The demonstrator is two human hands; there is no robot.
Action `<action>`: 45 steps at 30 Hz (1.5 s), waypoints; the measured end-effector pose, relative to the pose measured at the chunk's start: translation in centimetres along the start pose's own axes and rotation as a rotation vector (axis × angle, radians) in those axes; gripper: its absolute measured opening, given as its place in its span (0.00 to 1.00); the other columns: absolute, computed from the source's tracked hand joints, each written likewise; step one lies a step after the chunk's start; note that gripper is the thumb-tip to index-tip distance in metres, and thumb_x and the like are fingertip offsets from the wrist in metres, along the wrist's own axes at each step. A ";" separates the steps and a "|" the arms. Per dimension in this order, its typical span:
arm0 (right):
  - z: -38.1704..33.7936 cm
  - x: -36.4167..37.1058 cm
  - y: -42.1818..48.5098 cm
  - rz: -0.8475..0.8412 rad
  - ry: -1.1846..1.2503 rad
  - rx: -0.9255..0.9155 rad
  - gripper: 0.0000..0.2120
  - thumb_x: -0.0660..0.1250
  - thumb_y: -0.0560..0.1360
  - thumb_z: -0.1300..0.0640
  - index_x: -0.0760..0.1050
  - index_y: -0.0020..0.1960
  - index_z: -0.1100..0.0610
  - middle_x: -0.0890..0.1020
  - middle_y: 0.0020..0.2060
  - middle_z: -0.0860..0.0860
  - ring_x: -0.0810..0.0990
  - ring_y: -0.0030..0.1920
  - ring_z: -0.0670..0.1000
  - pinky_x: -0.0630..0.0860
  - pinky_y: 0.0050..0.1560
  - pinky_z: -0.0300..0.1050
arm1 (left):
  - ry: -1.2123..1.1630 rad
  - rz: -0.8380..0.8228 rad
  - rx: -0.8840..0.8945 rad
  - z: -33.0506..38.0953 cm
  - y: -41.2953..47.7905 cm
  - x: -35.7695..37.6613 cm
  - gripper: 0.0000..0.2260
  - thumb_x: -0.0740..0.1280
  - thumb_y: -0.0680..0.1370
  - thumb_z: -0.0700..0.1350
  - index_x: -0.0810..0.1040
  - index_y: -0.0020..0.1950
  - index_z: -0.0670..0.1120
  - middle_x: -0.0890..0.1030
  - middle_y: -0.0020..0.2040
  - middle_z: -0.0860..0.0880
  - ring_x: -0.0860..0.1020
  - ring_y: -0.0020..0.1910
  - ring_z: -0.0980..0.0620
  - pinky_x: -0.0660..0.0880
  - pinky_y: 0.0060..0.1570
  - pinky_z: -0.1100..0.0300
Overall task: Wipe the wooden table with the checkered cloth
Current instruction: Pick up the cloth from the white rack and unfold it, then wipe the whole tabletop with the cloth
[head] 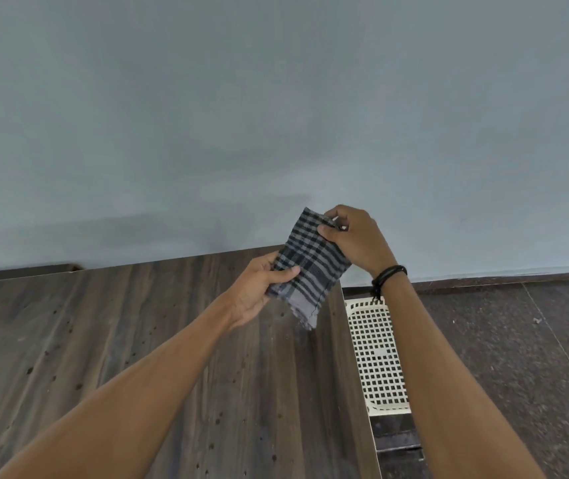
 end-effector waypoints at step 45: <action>13.6 16.5 -1.7 -0.275 -0.817 -0.053 0.27 0.45 0.86 0.41 0.45 0.83 0.42 0.42 0.83 0.47 0.38 0.82 0.53 0.33 0.77 0.58 | 1.431 0.159 -0.430 -11.6 -0.6 -13.7 0.54 0.65 0.63 0.77 0.33 0.76 0.64 0.30 0.77 0.57 0.33 0.77 0.44 0.41 0.71 0.32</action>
Point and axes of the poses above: each hand's wrist, its own y-axis towards the middle knuckle, its own x-axis out of the palm, z = x × y, the point moved 9 cm from there along y, towards the middle knuckle
